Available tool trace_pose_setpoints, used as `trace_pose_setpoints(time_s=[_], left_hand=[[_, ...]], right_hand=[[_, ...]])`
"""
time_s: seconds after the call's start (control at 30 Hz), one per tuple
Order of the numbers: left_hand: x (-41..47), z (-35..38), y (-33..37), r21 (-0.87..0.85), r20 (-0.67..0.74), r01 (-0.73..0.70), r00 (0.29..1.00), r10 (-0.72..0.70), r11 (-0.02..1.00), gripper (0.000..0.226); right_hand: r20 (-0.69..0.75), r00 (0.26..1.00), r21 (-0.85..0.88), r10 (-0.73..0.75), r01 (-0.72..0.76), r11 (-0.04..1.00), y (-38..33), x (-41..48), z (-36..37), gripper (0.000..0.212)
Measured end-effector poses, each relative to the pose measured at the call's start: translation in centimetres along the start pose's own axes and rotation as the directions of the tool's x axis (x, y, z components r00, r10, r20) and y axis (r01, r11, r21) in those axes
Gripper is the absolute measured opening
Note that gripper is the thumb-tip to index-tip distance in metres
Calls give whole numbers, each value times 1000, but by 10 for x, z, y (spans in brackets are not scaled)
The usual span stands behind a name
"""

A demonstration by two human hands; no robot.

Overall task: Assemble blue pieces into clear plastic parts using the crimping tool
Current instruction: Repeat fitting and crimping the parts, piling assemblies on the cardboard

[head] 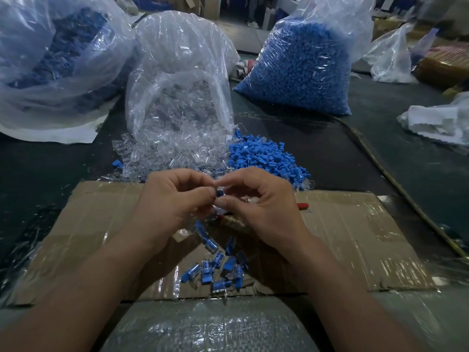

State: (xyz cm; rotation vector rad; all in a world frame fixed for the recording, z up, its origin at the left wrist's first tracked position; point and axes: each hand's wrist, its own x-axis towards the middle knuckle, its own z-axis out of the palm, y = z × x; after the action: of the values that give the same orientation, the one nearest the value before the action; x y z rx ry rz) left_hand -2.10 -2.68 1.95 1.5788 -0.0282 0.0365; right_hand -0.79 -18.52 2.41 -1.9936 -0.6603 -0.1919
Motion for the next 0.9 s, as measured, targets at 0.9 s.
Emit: trace_pose_setpoints(time_s=[0.9], left_hand=[[-1,-1,4,-235,168,140,980,-102,962,10]], right_hand=[[-54,988,-44,-141,139,989,7,-2,-5,21]])
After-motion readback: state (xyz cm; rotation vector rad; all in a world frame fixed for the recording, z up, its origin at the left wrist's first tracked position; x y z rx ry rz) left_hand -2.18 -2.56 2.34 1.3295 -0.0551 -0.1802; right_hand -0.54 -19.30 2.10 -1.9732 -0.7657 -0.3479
